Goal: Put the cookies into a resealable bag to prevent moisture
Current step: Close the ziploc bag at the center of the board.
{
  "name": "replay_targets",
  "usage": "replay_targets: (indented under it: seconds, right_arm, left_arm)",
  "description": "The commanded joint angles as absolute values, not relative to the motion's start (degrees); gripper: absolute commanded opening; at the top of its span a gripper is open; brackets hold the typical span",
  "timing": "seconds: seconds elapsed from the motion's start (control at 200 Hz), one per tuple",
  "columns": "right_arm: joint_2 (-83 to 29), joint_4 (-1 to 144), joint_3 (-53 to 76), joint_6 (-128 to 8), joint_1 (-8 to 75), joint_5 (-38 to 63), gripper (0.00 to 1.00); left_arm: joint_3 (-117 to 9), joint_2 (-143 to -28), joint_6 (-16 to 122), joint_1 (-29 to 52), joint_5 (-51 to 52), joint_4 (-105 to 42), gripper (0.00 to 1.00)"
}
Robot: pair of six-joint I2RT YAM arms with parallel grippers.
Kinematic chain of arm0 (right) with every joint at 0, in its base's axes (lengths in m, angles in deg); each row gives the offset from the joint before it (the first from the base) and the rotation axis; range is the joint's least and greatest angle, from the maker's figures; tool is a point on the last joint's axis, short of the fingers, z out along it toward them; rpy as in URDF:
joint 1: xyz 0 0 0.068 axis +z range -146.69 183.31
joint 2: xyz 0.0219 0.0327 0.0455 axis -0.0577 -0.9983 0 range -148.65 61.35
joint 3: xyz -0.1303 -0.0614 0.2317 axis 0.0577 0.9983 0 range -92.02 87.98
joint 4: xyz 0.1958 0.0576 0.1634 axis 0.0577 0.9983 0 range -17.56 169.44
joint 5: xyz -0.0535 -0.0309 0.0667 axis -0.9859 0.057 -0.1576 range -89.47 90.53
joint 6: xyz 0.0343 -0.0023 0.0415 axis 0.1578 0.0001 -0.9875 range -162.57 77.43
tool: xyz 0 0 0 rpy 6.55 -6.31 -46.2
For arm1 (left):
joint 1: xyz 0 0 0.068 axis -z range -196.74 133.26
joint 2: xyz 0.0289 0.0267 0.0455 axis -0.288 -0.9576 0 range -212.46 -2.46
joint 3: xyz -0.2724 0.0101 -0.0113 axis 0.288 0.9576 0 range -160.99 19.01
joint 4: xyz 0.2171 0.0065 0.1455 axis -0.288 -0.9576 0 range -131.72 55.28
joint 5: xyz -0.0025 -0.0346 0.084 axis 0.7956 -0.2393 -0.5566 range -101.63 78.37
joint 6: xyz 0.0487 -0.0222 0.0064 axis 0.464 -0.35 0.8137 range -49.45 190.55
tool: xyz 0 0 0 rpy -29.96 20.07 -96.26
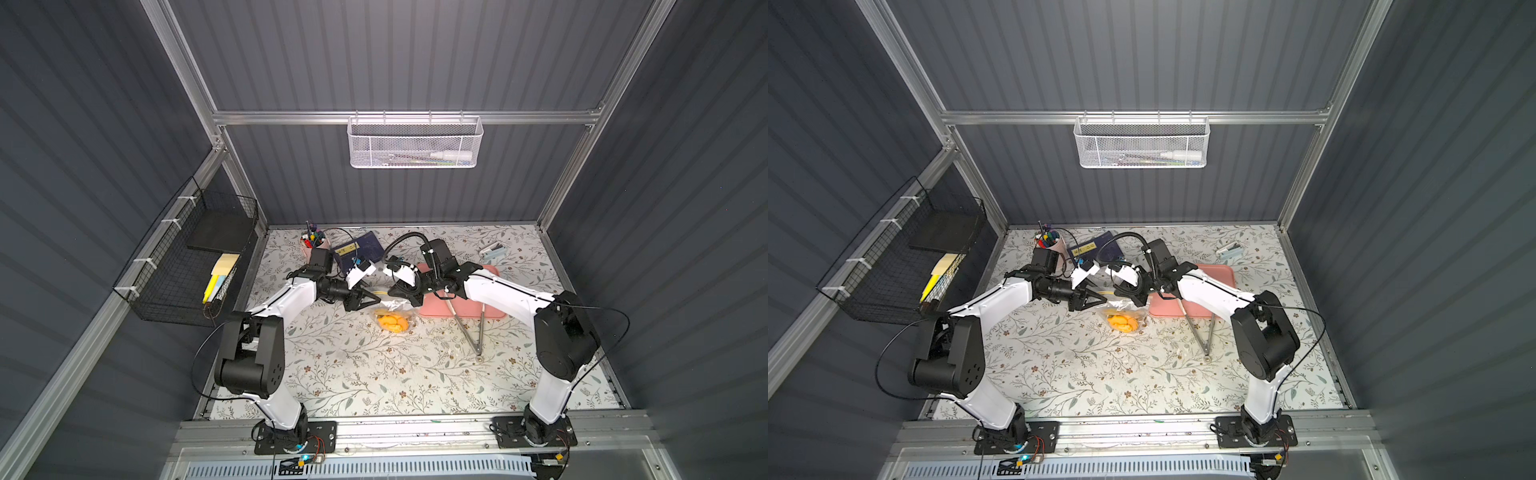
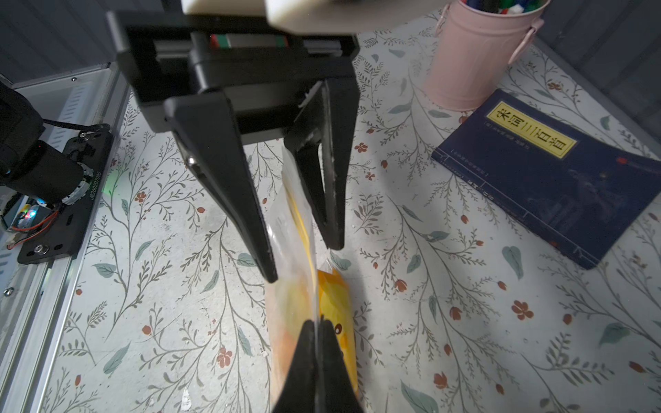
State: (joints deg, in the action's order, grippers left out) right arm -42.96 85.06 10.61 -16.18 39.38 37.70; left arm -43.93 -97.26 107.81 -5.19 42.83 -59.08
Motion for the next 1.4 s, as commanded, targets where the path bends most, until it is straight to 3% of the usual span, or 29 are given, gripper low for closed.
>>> replay_targets:
  seconds: [0.0,0.045,0.115,0.38,0.43,0.485,0.565,0.585,0.635,0.76,0.881,0.991,1.131,1.161,1.226,1.266,1.316,1.336,1.361,1.396]
  right_arm:
    - [-42.6,86.7,10.7,-15.6,39.1,39.0,0.0]
    - [-42.6,86.6,10.7,-15.8,39.1,39.0,0.0]
    - [-42.6,86.4,10.7,-15.8,39.2,39.0,0.0]
    - [-42.1,86.6,11.4,-15.4,39.0,38.7,0.0]
    - [-42.1,86.5,11.5,-15.5,39.0,38.7,0.0]
    - [-42.2,86.6,11.5,-15.5,38.9,38.8,0.0]
    - [-42.3,86.6,11.4,-15.6,39.0,38.8,0.0]
    - [-42.3,86.5,11.4,-15.6,39.0,38.8,0.0]
    - [-42.3,86.6,11.4,-15.6,39.0,38.8,0.0]
    - [-42.0,86.5,11.5,-15.6,39.0,38.5,0.0]
    - [-40.8,87.0,12.2,-15.6,38.7,35.9,0.36]
    - [-38.4,87.4,14.7,-14.9,37.6,31.7,0.44]
    - [-36.8,91.9,15.4,-11.7,36.8,27.8,0.41]
    - [-36.7,92.5,15.5,-11.2,36.9,27.2,0.33]
    - [-36.7,93.1,15.5,-10.7,36.7,26.5,0.07]
    - [-36.6,93.3,15.6,-10.5,36.5,26.7,0.02]
    - [-36.4,93.4,15.7,-10.3,36.4,26.4,0.09]
    - [-36.3,93.2,15.8,-10.3,36.4,26.0,0.18]
    - [-36.2,92.9,15.9,-10.4,36.3,25.4,0.37]
    - [-35.7,92.5,16.3,-10.4,36.3,24.6,0.44]
  left_arm:
    - [-43.6,-94.5,107.8,-5.7,42.5,-59.1,0.43]
    - [-43.3,-94.5,107.7,-5.8,42.8,-58.6,0.36]
    - [-43.6,-94.9,107.4,-5.9,43.2,-58.4,0.0]
    - [-44.3,-94.9,108.1,-6.8,43.3,-60.2,0.0]
    - [-44.3,-94.4,107.6,-7.0,42.8,-59.9,0.28]
    - [-43.9,-94.0,107.6,-7.2,42.9,-59.7,0.33]
    - [-43.3,-93.5,107.5,-7.3,42.9,-58.8,0.31]
    - [-43.2,-93.5,107.4,-7.4,43.0,-58.6,0.25]
    - [-43.2,-93.7,107.3,-7.5,43.5,-58.6,0.0]
    - [-44.1,-94.8,108.4,-7.6,43.7,-60.7,0.0]
    - [-43.9,-94.4,108.1,-7.9,43.5,-60.3,0.0]
    - [-43.9,-94.2,107.9,-8.1,43.2,-59.8,0.0]
    - [-43.9,-94.9,108.0,-8.3,43.6,-59.7,0.0]
    - [-43.9,-95.1,108.1,-8.3,43.7,-59.6,0.0]
    - [-44.1,-95.4,108.0,-8.3,43.9,-59.3,0.0]
    - [-44.3,-95.4,107.8,-8.4,43.9,-59.3,0.0]
    - [-44.4,-95.4,107.7,-8.5,44.2,-59.3,0.0]
    - [-44.4,-95.3,107.7,-8.5,44.0,-59.3,0.0]
    - [-44.3,-95.1,107.7,-8.5,44.0,-59.3,0.0]
    - [-44.3,-94.9,107.7,-8.6,43.7,-59.3,0.0]
